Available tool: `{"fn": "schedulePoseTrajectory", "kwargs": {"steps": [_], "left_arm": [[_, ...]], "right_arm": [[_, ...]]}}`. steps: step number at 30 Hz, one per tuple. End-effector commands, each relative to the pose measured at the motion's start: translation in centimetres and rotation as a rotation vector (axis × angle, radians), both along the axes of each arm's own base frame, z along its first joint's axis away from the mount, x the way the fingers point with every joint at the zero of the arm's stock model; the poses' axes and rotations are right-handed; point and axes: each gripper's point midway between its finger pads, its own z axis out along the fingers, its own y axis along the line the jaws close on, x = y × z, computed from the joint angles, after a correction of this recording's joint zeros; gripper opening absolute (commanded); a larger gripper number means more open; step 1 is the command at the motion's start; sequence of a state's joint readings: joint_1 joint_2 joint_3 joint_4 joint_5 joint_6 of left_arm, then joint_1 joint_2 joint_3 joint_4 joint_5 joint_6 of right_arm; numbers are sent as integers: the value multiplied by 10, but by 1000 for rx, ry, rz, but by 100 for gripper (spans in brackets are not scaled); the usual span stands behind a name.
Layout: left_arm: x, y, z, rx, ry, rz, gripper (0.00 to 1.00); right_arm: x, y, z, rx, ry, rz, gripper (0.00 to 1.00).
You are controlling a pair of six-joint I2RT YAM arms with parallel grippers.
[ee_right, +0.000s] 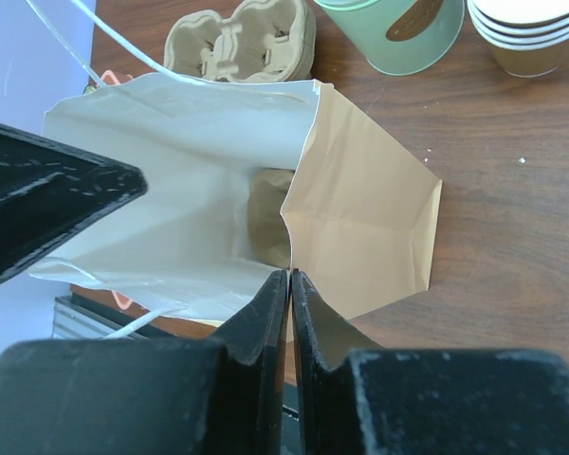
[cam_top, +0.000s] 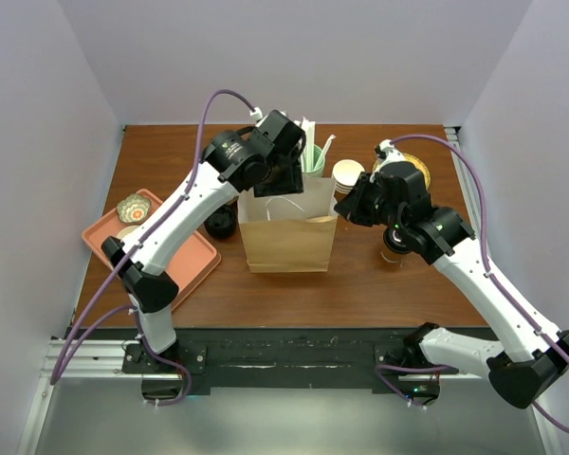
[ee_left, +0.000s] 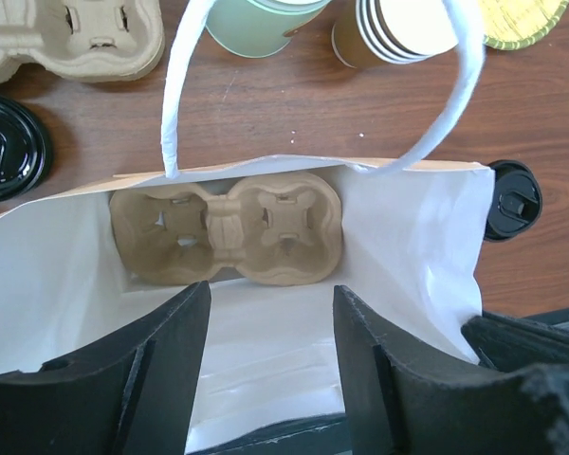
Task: Pack the takeout coffee
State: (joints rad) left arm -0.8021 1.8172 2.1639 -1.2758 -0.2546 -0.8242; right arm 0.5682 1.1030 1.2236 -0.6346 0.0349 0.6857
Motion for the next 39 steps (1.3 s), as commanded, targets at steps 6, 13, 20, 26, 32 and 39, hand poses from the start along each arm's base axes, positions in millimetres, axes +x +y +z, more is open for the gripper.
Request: {"fn": "schedulePoseTrajectory", "kwargs": {"steps": [6,13,20,26,32,39], "left_arm": [[-25,18,61,-88,-104,-84,61],[-38,59,49,-1,-109,-24,60],[-27,99,14,140,-69,44,60],[-13,97,0,172,-56,4,57],[-13,85,-13,146,-46,-64,20],[-36,65,28,-71,-42,-86,0]], "right_arm": [[1,-4,25,1,-60,-5,12],[3,-16,45,-60,-92,-27,48],[22,-21,29,-231,-41,-20,54],[24,-14,3,-304,38,3,52],[19,1,-8,-299,50,30,22],[10,-2,35,-276,20,36,0]]}}
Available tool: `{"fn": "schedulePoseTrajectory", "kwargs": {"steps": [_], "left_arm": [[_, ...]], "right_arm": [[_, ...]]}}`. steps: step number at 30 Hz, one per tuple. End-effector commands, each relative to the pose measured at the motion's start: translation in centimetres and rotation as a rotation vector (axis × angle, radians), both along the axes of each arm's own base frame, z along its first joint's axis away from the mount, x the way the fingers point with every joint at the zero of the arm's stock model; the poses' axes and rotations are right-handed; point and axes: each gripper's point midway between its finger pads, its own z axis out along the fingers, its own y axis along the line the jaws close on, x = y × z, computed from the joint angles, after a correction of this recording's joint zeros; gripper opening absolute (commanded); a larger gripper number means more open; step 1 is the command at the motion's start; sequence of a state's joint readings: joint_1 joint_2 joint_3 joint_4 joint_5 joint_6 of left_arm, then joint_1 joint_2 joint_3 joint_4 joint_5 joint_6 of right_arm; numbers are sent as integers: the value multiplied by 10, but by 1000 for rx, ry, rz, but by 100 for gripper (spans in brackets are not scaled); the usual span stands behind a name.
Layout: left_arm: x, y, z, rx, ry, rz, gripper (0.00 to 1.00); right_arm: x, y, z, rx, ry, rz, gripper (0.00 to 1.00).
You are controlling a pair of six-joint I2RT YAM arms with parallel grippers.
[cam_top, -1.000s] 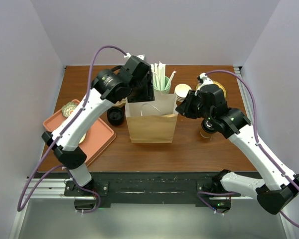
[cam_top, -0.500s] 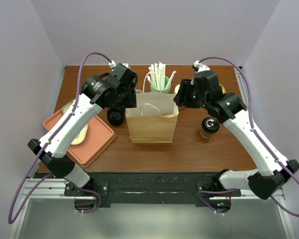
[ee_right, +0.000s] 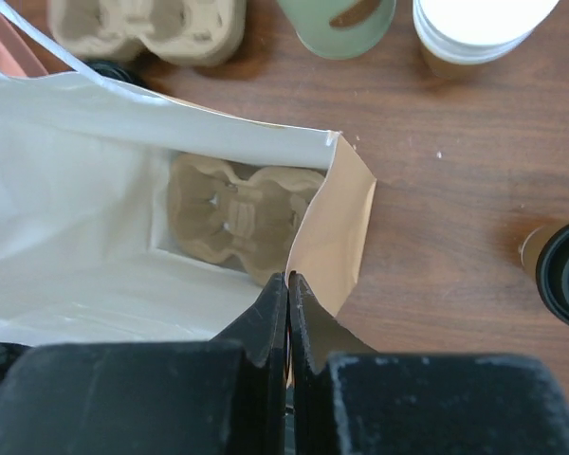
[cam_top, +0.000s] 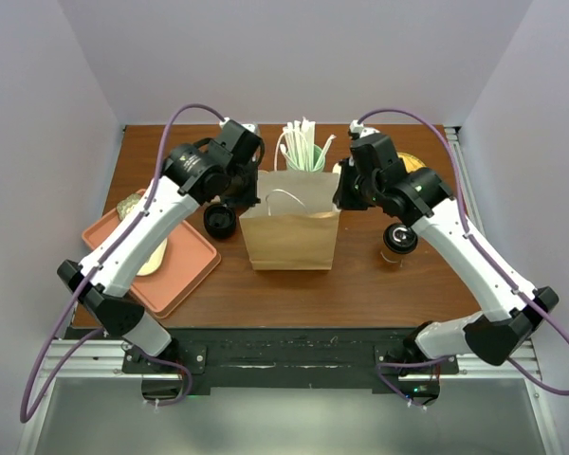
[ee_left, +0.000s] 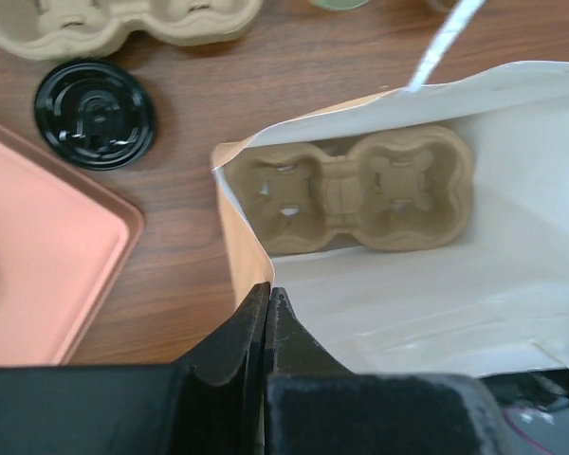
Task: Pack the takeout coffee
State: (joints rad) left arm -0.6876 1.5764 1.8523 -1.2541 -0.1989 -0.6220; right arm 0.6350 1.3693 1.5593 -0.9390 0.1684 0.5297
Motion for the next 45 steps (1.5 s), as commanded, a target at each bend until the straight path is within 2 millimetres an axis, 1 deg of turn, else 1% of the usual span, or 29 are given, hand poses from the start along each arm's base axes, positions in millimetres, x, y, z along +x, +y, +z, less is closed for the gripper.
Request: {"fn": "schedulePoseTrajectory", "kwargs": {"steps": [1,2,3,5,6,8,10,11,12,13,14,15,17,19,20,21,22,23,24,25,27,28,29,30,33,36,40,42,45], "left_arm": [[-11,-12,39,-193,-61,-1,0],[-10,-6,30,-189,-44,15,0],[-16,-3,10,-174,5,16,0],[-18,-11,2,-212,37,-15,0],[-20,-11,-7,-207,55,-13,0],[-21,-18,-9,-237,66,-32,0],[-18,-21,-1,-237,62,-45,0],[-16,-22,8,-242,48,-43,0],[-9,-27,32,-273,3,-50,0],[-10,-25,41,-272,-3,-46,0],[-9,-25,53,-283,-19,-48,0],[-5,-28,74,-307,-56,-52,0],[-8,-25,74,-289,-35,-46,0],[-11,-22,54,-264,-3,-46,0],[-14,-23,42,-260,19,-49,0],[-23,-17,18,-239,65,-38,0],[-23,-20,11,-255,61,-39,0],[-26,-19,1,-258,78,-34,0],[-32,-15,-13,-247,106,-24,0],[-33,-16,-15,-251,105,-24,0],[-30,-17,-8,-262,84,-36,18],[-29,-18,-2,-263,70,-44,28],[-25,-19,2,-253,59,-53,38],[-21,-19,18,-264,24,-58,40],[-15,-20,42,-274,-27,-68,47],[-12,-23,51,-284,-59,-99,52],[-11,-17,38,-216,-41,-121,56],[-11,-13,23,-162,-12,-128,56],[-9,-14,12,-131,11,-145,56]], "right_arm": [[-8,-8,37,42,-65,-21,0],[-14,-11,25,43,-53,-27,0],[-16,-12,19,47,-47,-34,0],[-24,-14,-3,47,-4,-41,0],[-25,-14,-8,45,7,-42,0],[-26,-14,-12,44,11,-47,0],[-22,-16,-5,41,-12,-56,0],[-20,-15,11,64,-41,-55,0],[-19,-12,20,70,-51,-48,0],[-18,-12,30,82,-64,-49,0],[-19,-12,51,109,-90,-50,0],[-20,-12,59,122,-97,-51,0],[-24,-13,72,157,-108,-60,0],[-31,-14,71,185,-102,-60,0],[-32,-14,55,170,-75,-62,0],[-34,-15,46,167,-64,-63,0],[-37,-17,41,170,-60,-71,0],[-38,-19,24,151,-39,-79,0],[-37,-20,17,144,-34,-88,0],[-37,-21,12,138,-33,-90,0],[-34,-23,2,108,-24,-101,11],[-33,-24,1,91,-23,-97,26],[-32,-27,4,70,-20,-102,31],[-31,-28,9,65,-28,-107,36],[-33,-31,36,82,-77,-94,41],[-36,-34,56,104,-121,-85,44],[-39,-38,68,122,-165,-81,45],[-42,-40,74,142,-185,-81,45],[-46,-42,79,160,-203,-80,45]]}}
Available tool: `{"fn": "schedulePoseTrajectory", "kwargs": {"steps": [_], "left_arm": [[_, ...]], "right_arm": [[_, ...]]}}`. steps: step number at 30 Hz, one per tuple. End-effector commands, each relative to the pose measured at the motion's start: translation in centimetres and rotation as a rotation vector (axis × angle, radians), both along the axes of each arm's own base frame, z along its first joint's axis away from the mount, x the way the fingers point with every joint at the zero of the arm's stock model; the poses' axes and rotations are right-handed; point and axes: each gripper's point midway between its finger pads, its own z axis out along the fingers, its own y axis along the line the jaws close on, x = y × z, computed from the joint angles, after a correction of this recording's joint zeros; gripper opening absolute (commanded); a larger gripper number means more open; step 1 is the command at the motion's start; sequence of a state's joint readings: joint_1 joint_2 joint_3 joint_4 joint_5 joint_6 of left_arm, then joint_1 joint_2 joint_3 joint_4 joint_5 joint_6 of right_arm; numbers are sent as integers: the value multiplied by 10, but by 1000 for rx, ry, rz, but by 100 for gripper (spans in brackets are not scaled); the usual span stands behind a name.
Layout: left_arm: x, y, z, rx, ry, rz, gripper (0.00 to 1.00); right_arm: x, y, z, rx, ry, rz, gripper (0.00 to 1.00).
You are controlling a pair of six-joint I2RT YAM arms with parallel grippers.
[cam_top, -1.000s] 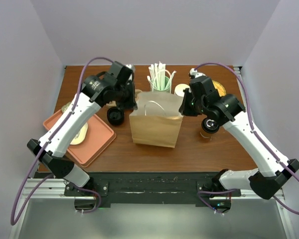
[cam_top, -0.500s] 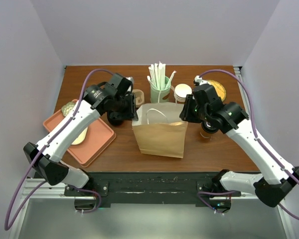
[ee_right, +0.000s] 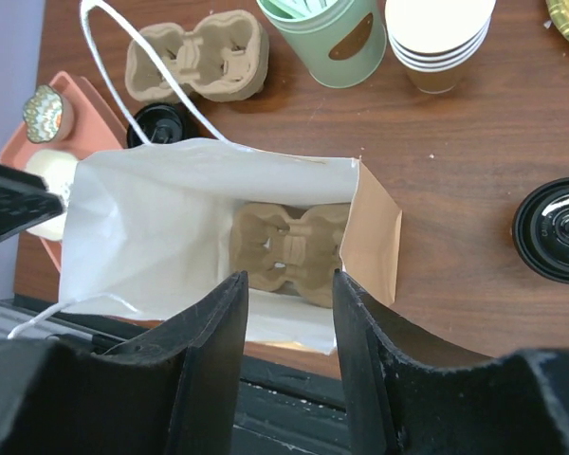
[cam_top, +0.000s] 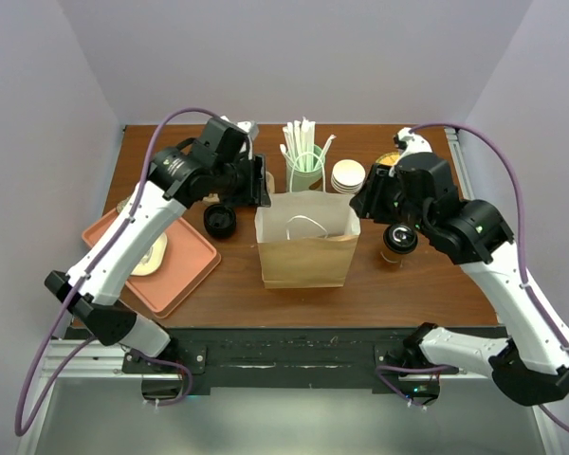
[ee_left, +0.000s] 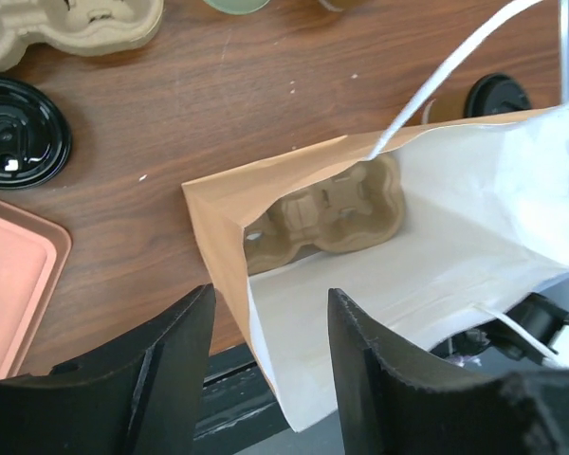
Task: Pack the takeout coffee
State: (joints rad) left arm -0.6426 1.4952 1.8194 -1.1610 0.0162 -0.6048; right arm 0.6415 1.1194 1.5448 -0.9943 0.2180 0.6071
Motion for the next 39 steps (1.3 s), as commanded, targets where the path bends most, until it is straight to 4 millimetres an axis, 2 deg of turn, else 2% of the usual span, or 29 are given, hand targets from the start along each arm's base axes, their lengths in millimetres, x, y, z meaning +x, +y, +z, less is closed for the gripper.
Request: {"fn": "schedulePoseTrajectory", "kwargs": {"steps": [1,3,6,7,9,11,12,18,19,21,24,27,32,33,36,38,39], "left_arm": [[3,4,-17,84,14,-49,55],[8,1,-20,87,13,-51,53],[11,-1,-30,110,36,-60,40],[11,-2,-31,111,39,-60,33],[10,-4,-33,109,46,-75,26],[10,-3,-32,110,39,-81,11],[11,-2,-31,119,35,-78,1],[11,8,-12,113,-86,-93,0],[7,12,-15,105,-80,-76,9],[2,13,-21,101,-55,-61,36],[-5,16,-33,108,3,-35,43],[-5,17,-41,107,17,-18,44],[6,5,-44,103,-10,-72,36],[5,-1,-41,79,-12,-102,28],[5,-16,-16,-5,-80,-152,0],[-1,-17,7,-59,-183,-152,0],[-5,-17,13,-63,-226,-146,0]], "right_arm": [[-2,-6,19,22,-71,-10,45],[-2,-10,20,14,-78,-24,45],[-5,-12,20,-1,-81,-12,45],[-6,-14,20,-10,-76,-11,45],[-6,-15,19,-28,-73,-6,45],[-8,-18,18,-41,-69,-7,45],[-8,-20,16,-51,-67,-12,46],[-19,-26,20,-37,-77,-8,47],[-20,-26,20,-31,-79,-8,47],[-22,-28,23,-23,-88,-7,47],[-22,-30,23,-28,-92,-14,47],[-22,-30,23,-24,-91,-13,47],[-22,-28,20,-34,-88,2,47],[-21,-29,19,-42,-89,0,47],[-20,-39,16,-69,-92,-47,47],[-23,-46,18,-77,-101,-69,47],[-24,-49,18,-83,-106,-76,47]]}}
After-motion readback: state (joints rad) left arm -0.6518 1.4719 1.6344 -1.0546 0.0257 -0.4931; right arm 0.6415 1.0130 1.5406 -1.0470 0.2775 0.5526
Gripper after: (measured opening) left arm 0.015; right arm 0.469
